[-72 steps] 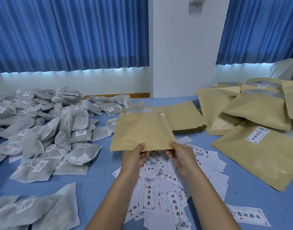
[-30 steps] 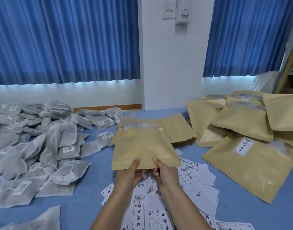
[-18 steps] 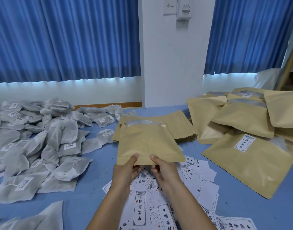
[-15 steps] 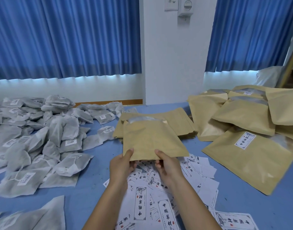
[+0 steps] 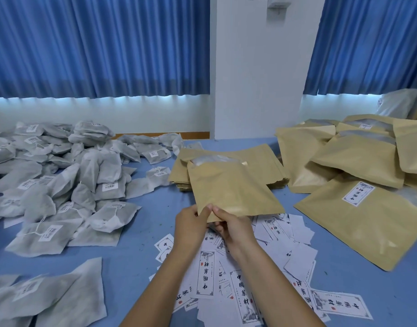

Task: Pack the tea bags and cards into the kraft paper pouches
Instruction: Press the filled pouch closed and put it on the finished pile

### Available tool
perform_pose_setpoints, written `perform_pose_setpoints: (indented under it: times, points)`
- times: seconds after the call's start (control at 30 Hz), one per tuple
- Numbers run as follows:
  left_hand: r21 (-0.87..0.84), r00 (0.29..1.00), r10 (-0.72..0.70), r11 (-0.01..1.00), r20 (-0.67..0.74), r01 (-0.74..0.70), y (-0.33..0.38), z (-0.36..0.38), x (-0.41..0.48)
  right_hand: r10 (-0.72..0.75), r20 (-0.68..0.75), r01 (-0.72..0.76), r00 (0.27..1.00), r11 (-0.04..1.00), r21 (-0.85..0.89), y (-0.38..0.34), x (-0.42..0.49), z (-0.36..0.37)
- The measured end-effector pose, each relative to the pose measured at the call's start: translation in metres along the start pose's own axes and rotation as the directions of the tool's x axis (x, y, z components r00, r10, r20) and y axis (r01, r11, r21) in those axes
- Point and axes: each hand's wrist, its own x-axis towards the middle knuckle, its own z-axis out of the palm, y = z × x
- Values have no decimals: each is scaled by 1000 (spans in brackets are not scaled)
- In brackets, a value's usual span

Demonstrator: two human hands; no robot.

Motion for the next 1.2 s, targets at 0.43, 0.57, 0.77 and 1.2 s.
perform_pose_setpoints:
  times: [0.43, 0.57, 0.77, 1.2]
  points:
    - [-141, 994, -111, 984, 8, 111, 1, -6, 6, -23, -54, 27, 998, 998, 61, -7, 8, -7]
    - [-227, 994, -113, 968, -9, 108, 3, -10, 5, 10, -42, -6, 999, 995, 98, -11, 9, -10]
    - [-205, 991, -129, 971, -20, 122, 4, -10, 6, -4, -63, 9, 998, 997, 81, -16, 11, -15]
    - [-254, 987, -149, 959, -65, 128, 2, -17, 10, -37, -190, 45, 981, 998, 36, -26, 14, -24]
